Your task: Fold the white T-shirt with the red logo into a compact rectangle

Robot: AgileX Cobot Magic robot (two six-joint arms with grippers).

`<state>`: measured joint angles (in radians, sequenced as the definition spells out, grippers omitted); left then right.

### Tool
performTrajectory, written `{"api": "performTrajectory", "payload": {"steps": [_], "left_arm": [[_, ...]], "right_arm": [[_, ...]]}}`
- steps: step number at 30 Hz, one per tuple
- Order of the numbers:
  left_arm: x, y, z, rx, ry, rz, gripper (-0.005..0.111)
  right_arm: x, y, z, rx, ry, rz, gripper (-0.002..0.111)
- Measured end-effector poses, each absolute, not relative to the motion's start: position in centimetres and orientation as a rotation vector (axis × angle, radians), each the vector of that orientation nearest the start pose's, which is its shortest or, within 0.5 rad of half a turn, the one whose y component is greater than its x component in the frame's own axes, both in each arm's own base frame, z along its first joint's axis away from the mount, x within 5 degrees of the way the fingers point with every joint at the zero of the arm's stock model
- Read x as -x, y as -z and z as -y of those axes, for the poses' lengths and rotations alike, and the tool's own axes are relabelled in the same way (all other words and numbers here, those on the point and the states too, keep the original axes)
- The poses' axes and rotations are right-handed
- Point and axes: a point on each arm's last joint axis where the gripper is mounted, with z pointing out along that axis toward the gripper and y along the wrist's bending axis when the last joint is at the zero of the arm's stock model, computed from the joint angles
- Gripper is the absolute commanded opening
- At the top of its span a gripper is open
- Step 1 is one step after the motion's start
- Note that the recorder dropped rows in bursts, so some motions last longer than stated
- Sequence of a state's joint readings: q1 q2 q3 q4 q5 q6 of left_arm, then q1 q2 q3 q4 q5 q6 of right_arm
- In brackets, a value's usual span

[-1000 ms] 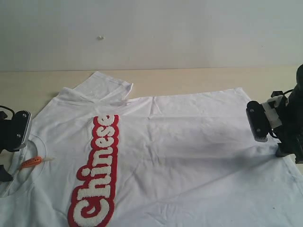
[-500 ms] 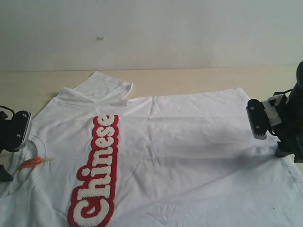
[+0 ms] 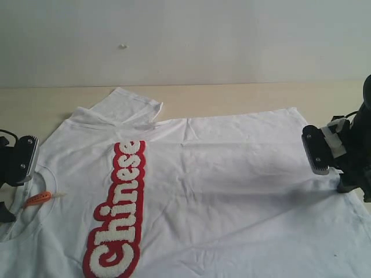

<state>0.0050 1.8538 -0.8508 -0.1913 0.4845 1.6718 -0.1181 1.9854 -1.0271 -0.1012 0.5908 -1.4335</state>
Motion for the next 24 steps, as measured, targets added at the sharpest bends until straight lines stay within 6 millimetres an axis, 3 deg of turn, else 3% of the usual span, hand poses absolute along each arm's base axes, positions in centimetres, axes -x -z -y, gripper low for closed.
{"api": "performTrajectory", "payload": {"steps": [3,9,13,19,22,24], "left_arm": [[-30.2,-10.9,0.7,-2.017,-0.082,-2.154,0.069],[-30.3,-10.9,0.7,-2.017,-0.082,-2.154,0.069],[-30.3,-10.9,0.7,-2.017,-0.082,-2.154,0.069],[-30.3,-10.9,0.7,-2.017,-0.082,-2.154,0.069],[-30.3,-10.9,0.7,-2.017,-0.082,-2.154,0.069],[-30.3,-10.9,0.7,-2.017,-0.082,-2.154,0.069]], "right_arm": [[-33.5,-10.0,4.5,1.895,0.155,-2.47,0.058],[-31.6,-11.2,3.2,1.691,-0.132,-2.649,0.058],[-30.2,-12.5,2.7,1.673,-0.236,-2.685,0.062],[-30.5,-16.6,3.3,1.609,0.046,-2.591,0.078],[-31.3,-17.0,3.7,1.547,0.178,-2.541,0.075],[-31.8,-16.6,3.6,1.499,0.181,-2.526,0.066]]}}
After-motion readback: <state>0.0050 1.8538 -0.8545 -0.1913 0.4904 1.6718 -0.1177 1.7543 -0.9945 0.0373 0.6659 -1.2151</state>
